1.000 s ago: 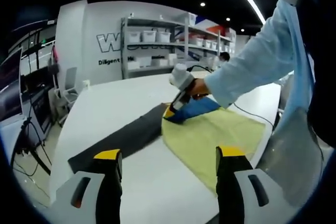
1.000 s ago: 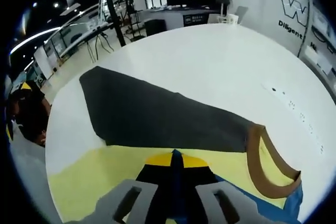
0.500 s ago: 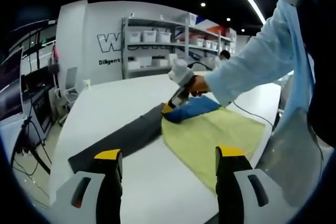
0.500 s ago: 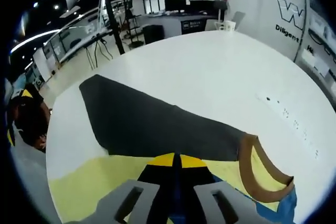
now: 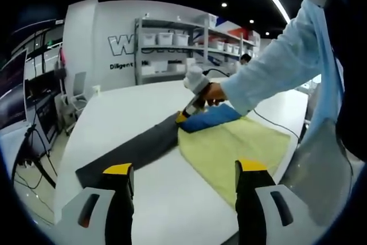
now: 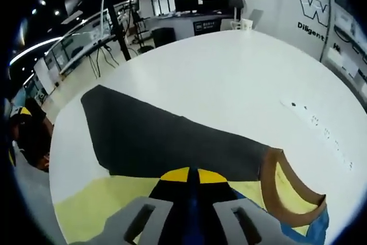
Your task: Fold the garment on the visible template until the final outline fits inside the template.
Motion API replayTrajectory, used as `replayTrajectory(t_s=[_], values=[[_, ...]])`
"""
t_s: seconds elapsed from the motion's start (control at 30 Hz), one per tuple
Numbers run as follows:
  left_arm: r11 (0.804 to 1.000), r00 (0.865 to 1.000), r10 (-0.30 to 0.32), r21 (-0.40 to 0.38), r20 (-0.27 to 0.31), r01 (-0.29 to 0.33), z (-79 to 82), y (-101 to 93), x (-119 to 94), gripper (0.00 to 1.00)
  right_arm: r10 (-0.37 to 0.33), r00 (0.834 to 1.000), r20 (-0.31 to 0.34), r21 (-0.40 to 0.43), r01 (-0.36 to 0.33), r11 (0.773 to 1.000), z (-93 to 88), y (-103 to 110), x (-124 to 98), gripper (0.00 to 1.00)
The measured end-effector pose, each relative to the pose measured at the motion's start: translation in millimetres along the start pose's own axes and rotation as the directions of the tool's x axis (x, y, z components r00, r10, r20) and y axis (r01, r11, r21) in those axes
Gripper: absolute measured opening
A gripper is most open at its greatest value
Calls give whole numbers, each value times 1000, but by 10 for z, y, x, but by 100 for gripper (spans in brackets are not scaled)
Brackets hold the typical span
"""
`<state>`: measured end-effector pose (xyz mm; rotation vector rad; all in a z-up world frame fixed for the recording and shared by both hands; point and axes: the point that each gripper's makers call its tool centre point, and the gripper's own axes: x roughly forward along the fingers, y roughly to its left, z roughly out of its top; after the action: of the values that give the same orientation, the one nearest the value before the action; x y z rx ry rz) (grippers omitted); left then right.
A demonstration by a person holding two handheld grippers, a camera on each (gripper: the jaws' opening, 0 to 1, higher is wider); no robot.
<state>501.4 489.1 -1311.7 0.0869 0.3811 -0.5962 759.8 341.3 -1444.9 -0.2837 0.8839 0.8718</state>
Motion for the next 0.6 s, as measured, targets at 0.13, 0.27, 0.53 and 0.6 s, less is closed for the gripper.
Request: replayTrajectory(t_s=[0.13, 0.27, 0.53, 0.6], values=[[1000, 1000, 1, -1, 2, -1, 11, 0, 8, 70, 22, 999, 28, -5, -22, 1000, 58, 57, -51, 6], [1000, 1000, -5, 4, 7, 5, 34, -21, 34, 70, 24, 997, 76, -12, -23, 1000, 188, 64, -166, 7], [1000, 1000, -21, 14, 22, 21, 102, -74, 73, 70, 30, 990, 137, -18, -28, 999, 291, 97, -406, 10], [1000, 999, -25, 17, 24, 24, 122, -95, 77, 70, 32, 989, 141, -21, -29, 999, 260, 101, -445, 11]])
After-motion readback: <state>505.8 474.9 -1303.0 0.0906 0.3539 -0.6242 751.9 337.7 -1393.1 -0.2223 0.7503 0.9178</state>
